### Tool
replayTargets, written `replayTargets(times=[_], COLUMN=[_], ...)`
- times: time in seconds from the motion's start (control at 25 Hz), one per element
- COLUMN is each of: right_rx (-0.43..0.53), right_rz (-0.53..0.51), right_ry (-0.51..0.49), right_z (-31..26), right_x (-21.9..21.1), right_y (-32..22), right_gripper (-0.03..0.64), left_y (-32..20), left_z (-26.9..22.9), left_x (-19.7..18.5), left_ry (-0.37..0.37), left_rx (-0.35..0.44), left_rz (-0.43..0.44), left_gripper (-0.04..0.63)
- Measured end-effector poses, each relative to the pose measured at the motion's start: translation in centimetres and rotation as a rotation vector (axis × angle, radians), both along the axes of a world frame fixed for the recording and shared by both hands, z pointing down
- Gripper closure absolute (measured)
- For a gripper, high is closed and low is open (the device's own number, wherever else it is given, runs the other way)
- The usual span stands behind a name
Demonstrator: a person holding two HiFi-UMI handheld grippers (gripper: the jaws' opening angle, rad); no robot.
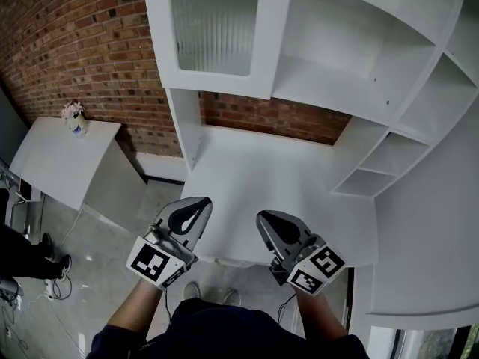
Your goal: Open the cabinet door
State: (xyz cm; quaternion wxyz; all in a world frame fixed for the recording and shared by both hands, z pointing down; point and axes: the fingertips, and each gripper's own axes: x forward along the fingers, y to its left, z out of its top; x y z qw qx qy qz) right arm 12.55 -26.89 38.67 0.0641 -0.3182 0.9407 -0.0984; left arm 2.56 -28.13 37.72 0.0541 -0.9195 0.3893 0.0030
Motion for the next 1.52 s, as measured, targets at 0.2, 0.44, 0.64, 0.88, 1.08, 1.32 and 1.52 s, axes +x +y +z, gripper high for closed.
replayTargets(times=[0.2, 0.44, 0.64, 0.88, 1.08, 1.32, 1.52], right_rx=[0.053, 0.145, 0.217, 0.278, 0.321, 0.357, 0.379], right_rz=[0.029, 0.09, 0.149, 0.214, 0.253, 0.279, 0.291], right_ry=[-0.004, 0.007, 0.0, -0.007, 0.012, 0.018, 0.011], right_z=[-2.0, -5.8, -9.2, -12.1, -14.6, -16.5, -17.4], right_x=[0.1, -1.2, -2.4, -2.6, -2.3, -1.6, -0.9], right_y=[-1.0, -2.5, -3.8, -5.0, -5.7, -6.2, -6.4], right_gripper=[0.591, 0.591, 0.591, 0.591, 0.591, 0.591, 0.591], left_y=[-1.9, -4.9, -7.2, -9.7, -11.7, -14.9, -16.9], left_z=[-2.7, -7.5, -11.3, -15.8, -19.8, -23.8, -26.9], left_x=[0.8, 0.7, 0.7, 1.4, 2.2, 3.5, 5.1], left_ry=[-0.022, -0.03, -0.072, -0.156, -0.213, -0.274, -0.342], left_rx=[0.084, 0.202, 0.303, 0.461, 0.573, 0.675, 0.747], left_rz=[0.04, 0.098, 0.157, 0.191, 0.174, 0.101, 0.061], left_gripper=[0.588, 0.588, 0.588, 0.588, 0.586, 0.586, 0.583])
